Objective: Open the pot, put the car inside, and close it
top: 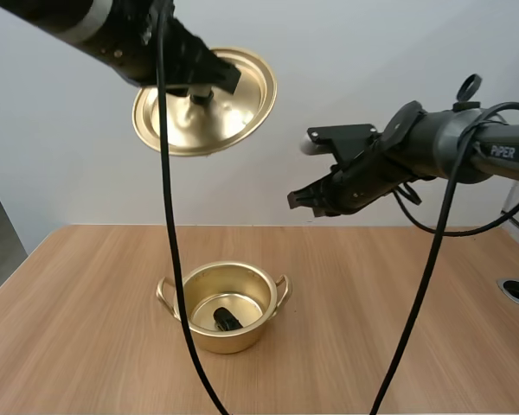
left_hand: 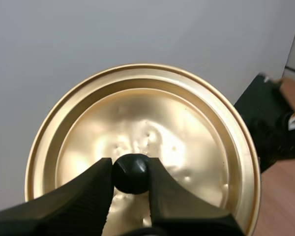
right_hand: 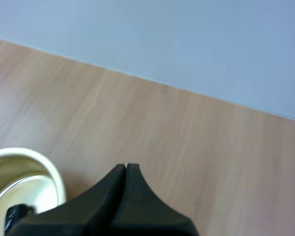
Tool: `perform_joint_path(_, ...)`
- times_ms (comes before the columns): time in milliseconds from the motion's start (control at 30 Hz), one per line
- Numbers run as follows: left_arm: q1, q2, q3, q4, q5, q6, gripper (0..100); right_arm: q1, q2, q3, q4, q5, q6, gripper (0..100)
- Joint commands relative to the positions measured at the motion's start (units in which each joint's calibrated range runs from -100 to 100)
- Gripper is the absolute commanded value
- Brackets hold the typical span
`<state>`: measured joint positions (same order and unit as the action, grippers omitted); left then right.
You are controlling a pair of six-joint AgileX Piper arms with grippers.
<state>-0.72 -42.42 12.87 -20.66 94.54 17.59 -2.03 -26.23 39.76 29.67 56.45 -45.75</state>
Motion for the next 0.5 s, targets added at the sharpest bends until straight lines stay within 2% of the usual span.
perform_joint_path(0,0.04,0.0,7.3,-0.5,-1.8,1.7,0,-5.0,-0.5,0.0,0.2,-1.1,0.0,0)
perform_joint_path(167,0.04,1.2,20.5,-1.7,-9.6,4.5,0,-5.1,-0.6,0.0,2.0,-1.3,0.0,0)
perform_joint_path(233,-0.39,2.5,25.2,-2.6,-13.4,5.6,0,-5.1,-0.6,0.0,3.1,-1.3,-0.1,0)
perform_joint_path(333,-1.41,5.1,31.5,-2.7,-18.5,6.4,0,-4.9,-0.6,0.0,3.1,-1.1,-0.4,0)
perform_joint_path(467,-3.62,9.1,36.5,-2.8,-24.8,6.7,0,-4.8,-0.6,0.0,3.1,-0.9,-0.4,0)
